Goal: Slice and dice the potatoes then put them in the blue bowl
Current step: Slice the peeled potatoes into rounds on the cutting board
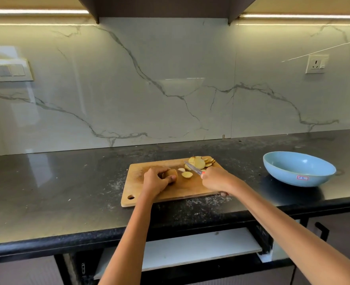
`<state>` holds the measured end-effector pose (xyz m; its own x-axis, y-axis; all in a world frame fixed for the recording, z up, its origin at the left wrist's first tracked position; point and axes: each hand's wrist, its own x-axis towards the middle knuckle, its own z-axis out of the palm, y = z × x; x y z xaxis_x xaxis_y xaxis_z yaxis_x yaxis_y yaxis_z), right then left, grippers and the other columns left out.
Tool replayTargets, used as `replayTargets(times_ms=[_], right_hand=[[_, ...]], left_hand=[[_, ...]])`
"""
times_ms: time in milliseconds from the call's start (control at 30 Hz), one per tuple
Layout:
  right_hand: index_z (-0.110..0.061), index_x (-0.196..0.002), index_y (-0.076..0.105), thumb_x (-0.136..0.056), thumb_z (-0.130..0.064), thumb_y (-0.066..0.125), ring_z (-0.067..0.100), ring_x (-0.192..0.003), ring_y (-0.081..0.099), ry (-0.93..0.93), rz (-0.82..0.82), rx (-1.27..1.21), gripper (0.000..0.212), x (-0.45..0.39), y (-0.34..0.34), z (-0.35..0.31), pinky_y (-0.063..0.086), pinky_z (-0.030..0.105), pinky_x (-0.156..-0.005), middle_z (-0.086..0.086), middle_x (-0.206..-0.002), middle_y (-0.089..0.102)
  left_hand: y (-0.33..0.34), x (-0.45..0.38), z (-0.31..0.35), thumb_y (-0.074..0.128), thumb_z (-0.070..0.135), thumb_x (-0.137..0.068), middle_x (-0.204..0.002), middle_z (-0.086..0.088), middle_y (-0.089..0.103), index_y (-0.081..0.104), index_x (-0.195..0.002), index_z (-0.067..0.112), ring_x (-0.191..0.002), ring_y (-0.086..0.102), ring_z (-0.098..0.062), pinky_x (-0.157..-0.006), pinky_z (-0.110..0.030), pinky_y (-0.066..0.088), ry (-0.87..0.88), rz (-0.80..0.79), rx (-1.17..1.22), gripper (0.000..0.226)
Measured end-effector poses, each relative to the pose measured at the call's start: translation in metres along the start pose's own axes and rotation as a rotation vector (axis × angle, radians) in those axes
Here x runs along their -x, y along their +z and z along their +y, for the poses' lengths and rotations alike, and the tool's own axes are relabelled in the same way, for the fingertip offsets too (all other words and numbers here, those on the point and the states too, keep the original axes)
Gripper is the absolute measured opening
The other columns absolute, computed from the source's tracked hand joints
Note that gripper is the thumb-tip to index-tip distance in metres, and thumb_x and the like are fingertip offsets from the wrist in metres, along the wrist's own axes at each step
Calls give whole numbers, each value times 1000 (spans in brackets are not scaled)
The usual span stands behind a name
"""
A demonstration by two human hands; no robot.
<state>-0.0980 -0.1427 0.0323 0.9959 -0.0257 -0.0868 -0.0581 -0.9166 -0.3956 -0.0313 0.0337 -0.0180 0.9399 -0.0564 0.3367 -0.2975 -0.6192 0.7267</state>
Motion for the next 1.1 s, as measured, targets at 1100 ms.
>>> replayTargets(times_ms=[1100], right_hand=[[-4,-91,54,-91,-7,39,21,-71,50,-98,113,109,15,2,38,-39,29,25,-47,3,-69,44]], left_hand=[[3,-5,-4,73,27,-79,-116,-2,65,61,-122,14,-92,51,-4,-68,-11,37,-6,4,41,46]])
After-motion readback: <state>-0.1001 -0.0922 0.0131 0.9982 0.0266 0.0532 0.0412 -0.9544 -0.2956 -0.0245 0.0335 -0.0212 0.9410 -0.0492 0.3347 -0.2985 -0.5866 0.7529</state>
